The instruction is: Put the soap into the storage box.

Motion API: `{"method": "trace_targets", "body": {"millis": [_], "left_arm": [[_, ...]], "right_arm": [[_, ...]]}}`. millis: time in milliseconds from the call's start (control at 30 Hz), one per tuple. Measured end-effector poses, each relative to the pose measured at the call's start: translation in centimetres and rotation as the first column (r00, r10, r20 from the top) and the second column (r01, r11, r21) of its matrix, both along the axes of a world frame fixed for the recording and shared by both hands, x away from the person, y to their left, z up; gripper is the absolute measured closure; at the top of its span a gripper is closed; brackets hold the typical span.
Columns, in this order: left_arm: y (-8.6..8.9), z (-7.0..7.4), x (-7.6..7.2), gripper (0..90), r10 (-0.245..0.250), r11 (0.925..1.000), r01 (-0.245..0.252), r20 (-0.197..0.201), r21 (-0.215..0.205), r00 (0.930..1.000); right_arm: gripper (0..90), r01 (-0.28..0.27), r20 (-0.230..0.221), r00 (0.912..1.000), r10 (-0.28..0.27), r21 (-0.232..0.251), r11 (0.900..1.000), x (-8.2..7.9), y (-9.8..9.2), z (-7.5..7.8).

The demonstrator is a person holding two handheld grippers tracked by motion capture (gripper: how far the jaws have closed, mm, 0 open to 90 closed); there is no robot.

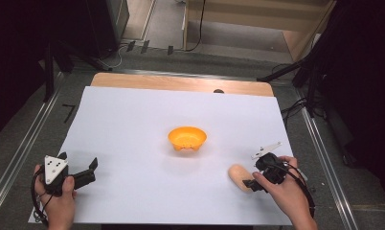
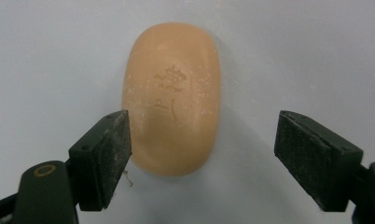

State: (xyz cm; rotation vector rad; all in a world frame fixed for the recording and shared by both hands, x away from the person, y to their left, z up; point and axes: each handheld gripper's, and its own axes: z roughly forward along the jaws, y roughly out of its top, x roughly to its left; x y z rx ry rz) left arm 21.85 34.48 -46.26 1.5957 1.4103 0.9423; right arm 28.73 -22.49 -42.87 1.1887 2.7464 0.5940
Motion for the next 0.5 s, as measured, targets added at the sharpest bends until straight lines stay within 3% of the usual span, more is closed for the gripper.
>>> {"method": "trace_targets", "body": {"millis": [500], "left_arm": [[0.0,0.0,0.0,0.0,0.0,1.0,0.0,0.0,-0.001,1.0]], "right_arm": [[19.0,-0.011,-0.039,0.9992,0.01,-0.016,1.0,0.5,2.3,-1.1]]}}
